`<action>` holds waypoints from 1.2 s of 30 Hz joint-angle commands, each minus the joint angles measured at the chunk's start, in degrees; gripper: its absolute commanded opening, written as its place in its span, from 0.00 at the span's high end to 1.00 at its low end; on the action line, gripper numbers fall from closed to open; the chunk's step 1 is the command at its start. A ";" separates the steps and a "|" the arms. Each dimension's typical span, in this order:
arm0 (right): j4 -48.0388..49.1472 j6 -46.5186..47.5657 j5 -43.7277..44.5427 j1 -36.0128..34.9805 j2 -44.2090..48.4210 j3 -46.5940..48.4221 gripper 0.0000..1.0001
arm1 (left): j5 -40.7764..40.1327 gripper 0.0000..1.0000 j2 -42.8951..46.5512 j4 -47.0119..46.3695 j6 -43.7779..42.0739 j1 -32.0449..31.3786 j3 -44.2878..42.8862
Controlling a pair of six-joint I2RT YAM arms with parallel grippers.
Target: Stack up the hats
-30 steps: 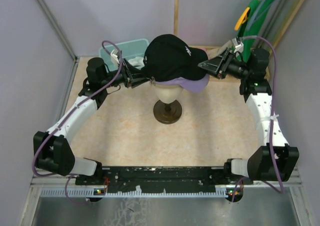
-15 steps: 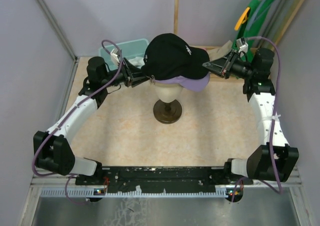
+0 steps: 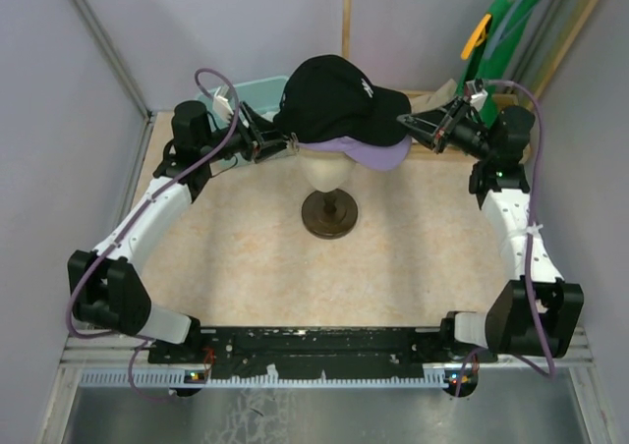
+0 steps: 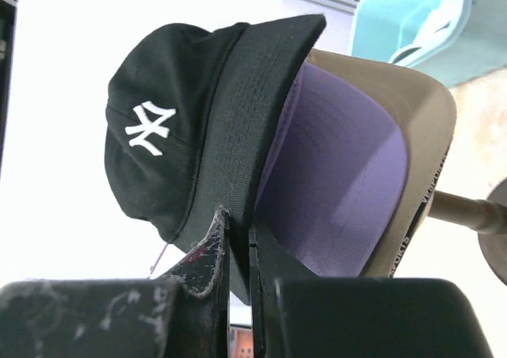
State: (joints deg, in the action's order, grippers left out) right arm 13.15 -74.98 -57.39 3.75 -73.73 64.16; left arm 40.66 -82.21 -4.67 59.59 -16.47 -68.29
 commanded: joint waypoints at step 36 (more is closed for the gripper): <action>-31.02 20.04 5.40 -5.64 12.58 -4.62 0.79 | 2.48 0.40 -2.03 -1.72 -3.42 -3.21 -5.19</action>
State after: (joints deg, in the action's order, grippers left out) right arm -3.77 -63.92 -50.17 0.38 -57.14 56.55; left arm 37.45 -85.14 -4.10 56.66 -17.58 -72.40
